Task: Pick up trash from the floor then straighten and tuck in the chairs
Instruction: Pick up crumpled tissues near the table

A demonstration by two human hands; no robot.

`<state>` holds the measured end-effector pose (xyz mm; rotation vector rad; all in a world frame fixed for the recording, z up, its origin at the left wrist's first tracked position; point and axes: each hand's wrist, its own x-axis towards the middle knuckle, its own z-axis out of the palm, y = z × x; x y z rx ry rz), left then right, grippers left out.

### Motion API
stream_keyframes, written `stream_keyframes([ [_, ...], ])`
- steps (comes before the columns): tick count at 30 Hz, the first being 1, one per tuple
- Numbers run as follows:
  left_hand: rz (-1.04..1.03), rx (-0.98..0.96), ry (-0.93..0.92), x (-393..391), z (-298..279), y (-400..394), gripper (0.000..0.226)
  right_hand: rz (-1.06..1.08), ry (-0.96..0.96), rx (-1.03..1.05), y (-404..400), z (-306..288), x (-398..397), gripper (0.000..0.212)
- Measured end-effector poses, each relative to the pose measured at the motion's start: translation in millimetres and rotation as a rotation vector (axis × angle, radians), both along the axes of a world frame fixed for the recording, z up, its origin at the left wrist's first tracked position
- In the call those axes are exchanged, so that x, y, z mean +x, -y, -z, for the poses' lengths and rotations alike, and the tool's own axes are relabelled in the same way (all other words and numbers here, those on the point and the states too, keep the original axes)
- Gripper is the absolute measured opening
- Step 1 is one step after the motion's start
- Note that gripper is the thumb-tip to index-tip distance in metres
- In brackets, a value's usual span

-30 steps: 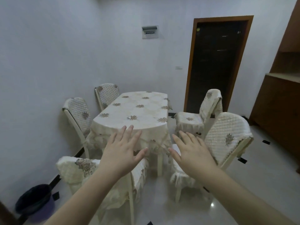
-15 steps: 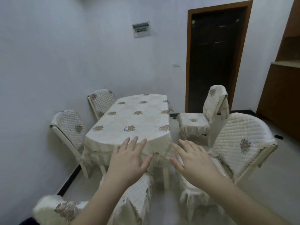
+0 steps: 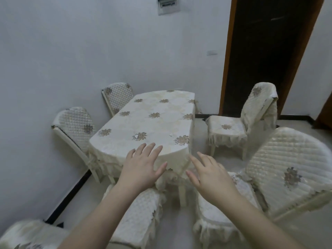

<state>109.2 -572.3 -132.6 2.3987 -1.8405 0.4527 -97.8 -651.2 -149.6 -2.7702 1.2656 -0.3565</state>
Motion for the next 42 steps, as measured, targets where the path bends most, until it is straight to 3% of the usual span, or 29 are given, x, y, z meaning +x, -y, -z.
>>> stream_keyframes([
  [7,-0.081,-0.17,-0.043,21.6,23.5,50.2,0.054,-0.004,0.016,0.002,60.0,26.7,36.2,0.066],
  [19,-0.146,-0.099,-0.118,150.9,83.3,122.4,0.062,-0.084,-0.077,-0.022,150.8,47.1,161.8,0.078],
  [24,-0.144,-0.124,-0.167,201.2,102.8,155.1,0.06,-0.12,-0.14,0.028,178.6,55.4,218.8,0.063],
  [35,-0.199,-0.059,-0.185,299.0,147.3,221.6,0.06,-0.139,-0.114,0.049,261.0,85.1,305.6,0.061],
  [42,-0.193,0.045,-0.164,344.4,183.1,290.6,0.059,-0.181,-0.141,0.133,333.7,146.3,349.9,0.059],
])
